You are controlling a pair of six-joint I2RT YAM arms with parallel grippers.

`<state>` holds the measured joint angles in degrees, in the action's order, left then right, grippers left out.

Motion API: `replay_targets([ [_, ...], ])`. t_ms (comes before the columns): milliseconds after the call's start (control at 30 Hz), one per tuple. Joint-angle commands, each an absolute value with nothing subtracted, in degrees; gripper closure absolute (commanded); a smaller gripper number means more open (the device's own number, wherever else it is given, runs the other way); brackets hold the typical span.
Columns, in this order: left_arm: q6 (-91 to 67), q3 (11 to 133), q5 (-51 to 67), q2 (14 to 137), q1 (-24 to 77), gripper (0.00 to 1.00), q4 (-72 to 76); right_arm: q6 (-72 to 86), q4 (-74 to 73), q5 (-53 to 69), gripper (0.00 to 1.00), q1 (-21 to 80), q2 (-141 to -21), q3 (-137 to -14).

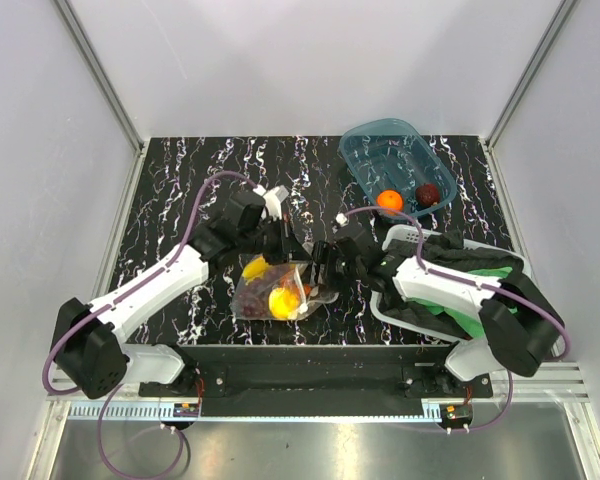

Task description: Open the zip-top bag and remove the fake food

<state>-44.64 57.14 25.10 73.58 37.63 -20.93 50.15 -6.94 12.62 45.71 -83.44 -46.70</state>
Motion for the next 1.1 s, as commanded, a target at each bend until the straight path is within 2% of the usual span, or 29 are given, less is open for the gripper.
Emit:
replay_targets([
  [0,-45.7,65.03,27.42,74.61,37.71,1.0,-16.62,50.97,-11.25,11.95,0.26,45.88,-80.16,-50.62],
  [167,-47.28,69.6,29.44,77.17,37.53,1.0,-15.73,53.35,-13.61,12.83,0.25,45.27,-78.66,-53.42],
  [333,-47.29,70.49,27.61,74.81,36.57,1.0,-16.17,46.59,-32.32,7.14,0.2,44.12,-80.06,-67.19],
  [467,-48.95,65.93,28.47,71.55,33.06,1.0,-14.77,42.55,-41.65,5.1,0.14,44.12,-82.79,-75.05],
  [800,-41.67,50.63,33.93,64.6,18.64,1.0,-18.0,35.34,-54.65,4.3,0.12,44.82,-96.12,-92.71],
  [1067,-36.39,50.28,25.59,57.14,16.61,1.0,-25.22,32.79,-63.09,4.22,0.12,49.13,-107.66,-111.08],
])
